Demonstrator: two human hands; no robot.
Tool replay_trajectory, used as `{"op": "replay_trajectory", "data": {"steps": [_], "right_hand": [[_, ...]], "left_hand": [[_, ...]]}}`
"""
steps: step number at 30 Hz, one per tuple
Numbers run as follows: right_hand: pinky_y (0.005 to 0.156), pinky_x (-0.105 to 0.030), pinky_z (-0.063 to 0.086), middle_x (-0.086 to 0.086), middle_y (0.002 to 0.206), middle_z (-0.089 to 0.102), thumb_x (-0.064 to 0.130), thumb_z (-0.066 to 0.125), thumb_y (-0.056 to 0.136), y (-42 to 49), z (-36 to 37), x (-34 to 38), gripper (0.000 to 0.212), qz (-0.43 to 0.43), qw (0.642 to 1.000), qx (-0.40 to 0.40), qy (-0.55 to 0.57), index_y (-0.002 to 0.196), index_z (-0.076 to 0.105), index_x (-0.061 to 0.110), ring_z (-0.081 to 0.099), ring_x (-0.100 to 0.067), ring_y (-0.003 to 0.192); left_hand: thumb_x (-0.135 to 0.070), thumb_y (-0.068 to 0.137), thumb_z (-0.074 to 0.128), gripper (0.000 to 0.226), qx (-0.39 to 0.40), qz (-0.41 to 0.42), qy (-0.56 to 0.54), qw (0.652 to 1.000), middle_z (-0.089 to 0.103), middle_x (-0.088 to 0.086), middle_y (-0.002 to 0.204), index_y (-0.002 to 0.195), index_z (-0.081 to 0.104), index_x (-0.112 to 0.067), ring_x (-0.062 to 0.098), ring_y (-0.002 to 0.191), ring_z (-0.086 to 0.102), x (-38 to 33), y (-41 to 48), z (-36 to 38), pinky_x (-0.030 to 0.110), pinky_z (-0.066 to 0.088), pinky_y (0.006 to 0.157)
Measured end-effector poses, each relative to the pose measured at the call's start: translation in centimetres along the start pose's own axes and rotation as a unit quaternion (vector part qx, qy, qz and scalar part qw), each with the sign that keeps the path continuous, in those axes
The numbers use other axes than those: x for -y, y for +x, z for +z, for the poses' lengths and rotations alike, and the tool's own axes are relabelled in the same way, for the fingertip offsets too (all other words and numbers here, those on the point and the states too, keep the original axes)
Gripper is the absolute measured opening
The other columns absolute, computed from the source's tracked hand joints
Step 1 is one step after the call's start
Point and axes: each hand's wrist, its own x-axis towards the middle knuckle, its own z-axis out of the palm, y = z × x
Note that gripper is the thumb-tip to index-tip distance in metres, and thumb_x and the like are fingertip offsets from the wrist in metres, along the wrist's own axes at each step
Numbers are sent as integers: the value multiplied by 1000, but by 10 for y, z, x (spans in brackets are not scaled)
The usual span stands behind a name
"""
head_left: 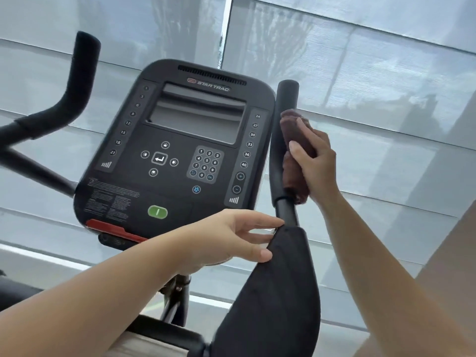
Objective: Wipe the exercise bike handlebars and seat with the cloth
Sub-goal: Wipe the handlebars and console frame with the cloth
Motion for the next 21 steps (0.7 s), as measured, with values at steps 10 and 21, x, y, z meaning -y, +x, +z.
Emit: {"op": "replay_trajectory", "data": {"steps": [10, 21], "right_hand": [[79, -18, 47, 15, 97, 64, 17, 59, 74, -84, -44, -5, 33, 62, 989, 98, 89, 101, 69, 34, 60, -7, 93], [80, -18, 47, -3, 121, 61, 3, 57, 86, -84, -32, -21, 35, 134, 979, 47, 148, 112, 64, 24, 62, -5, 95]], "left_hand": [[6, 76, 63, 52, 1, 2, -11, 1000, 63, 2, 121, 121, 54, -17, 16, 114, 57, -1, 1, 2, 41, 41, 102], [2, 79, 58, 50, 8, 0, 6, 1000, 53, -1, 132, 124, 51, -19, 18, 117, 54, 0, 1, 1, 30, 46, 96]]}}
